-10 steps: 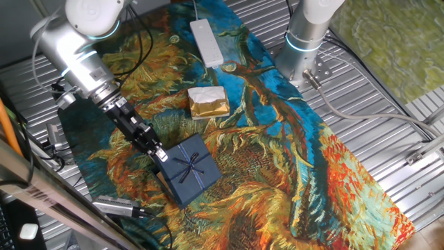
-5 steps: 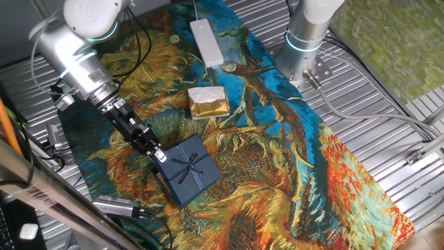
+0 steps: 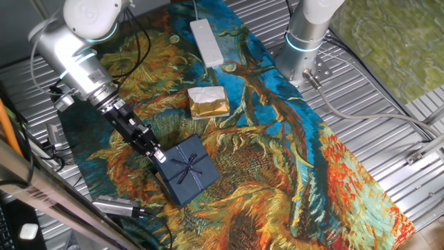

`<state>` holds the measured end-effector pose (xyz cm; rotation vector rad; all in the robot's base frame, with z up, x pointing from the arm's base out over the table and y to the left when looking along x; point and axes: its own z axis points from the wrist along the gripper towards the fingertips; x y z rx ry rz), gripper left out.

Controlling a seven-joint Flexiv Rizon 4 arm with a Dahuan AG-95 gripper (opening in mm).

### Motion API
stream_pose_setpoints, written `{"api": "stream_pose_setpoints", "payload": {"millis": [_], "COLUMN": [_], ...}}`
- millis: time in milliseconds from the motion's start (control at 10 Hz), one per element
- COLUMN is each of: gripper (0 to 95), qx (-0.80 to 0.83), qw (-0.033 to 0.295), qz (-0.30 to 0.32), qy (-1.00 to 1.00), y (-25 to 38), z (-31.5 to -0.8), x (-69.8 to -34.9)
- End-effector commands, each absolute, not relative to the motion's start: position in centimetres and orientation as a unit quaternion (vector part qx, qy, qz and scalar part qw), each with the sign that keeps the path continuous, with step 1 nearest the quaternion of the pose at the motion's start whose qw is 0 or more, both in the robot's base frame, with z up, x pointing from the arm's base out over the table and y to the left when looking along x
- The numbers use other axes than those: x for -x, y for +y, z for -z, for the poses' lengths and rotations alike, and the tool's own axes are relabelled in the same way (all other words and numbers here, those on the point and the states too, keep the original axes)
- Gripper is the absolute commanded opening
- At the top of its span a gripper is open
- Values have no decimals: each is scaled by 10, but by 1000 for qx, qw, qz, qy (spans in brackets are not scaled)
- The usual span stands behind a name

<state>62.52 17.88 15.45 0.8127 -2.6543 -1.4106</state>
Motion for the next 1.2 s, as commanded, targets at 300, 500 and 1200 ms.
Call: {"api": "stream_pose_setpoints", "payload": {"millis": [300,500,1200], "gripper": [0,0,0], "qx": [-267,-276,-353], "qw": [12,9,-4], "qz": [450,447,358], "qy": [-852,-851,-864], "y": [178,178,177], "z": [-154,-153,-153], "x": [-625,-624,-623]}}
